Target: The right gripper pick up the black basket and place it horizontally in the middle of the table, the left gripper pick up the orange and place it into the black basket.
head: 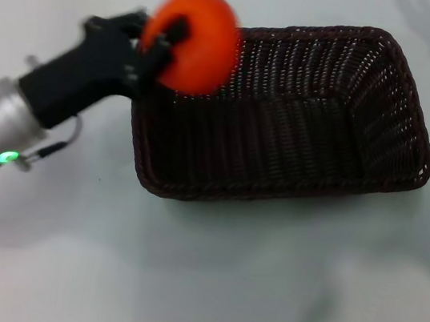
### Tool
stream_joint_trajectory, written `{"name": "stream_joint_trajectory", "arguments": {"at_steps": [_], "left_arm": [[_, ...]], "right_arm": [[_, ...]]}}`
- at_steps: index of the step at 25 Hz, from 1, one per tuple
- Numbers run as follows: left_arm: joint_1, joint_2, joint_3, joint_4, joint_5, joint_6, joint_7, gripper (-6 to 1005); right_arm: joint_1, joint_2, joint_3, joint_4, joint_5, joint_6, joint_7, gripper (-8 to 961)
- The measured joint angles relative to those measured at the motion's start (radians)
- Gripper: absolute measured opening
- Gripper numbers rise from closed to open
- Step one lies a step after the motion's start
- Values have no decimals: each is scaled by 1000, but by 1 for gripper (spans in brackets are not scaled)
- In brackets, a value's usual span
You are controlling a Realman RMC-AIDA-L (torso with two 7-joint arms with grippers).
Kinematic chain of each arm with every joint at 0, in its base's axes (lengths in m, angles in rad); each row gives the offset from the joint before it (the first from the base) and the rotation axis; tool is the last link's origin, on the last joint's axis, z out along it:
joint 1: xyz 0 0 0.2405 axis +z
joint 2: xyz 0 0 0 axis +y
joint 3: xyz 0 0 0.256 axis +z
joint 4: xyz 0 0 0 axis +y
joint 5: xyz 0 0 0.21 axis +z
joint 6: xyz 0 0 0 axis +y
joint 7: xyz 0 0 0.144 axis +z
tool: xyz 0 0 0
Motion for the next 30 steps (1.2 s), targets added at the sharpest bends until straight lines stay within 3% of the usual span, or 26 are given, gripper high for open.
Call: {"name": "stream_joint_trajectory", "arguments": {"at_steps": [3, 8, 16, 20, 21, 25, 30], "left_arm": [[-56, 0, 52, 59, -10, 28, 10, 152], [-72, 0, 79, 107, -74, 67, 13, 252], [-42, 0, 96, 114, -101, 77, 48, 425], [17, 0, 77, 118, -217, 67, 118, 546], [61, -1, 61, 119, -299, 66, 178, 585], [126, 0, -8, 163, -438, 63, 293, 734], [166, 2, -167, 276, -559, 9, 332, 888]], "right_arm": [[8, 1, 0, 10, 0, 3, -6, 539], [9, 2, 1, 43, 30, 10, -27, 540], [7, 4, 6, 74, 83, 31, -86, 540], [1, 3, 7, 103, 155, 47, -224, 539], [0, 4, 7, 120, 182, 48, -286, 539], [0, 4, 8, 218, 262, 47, -557, 539], [10, 10, 8, 370, 366, 46, -884, 540]]}}
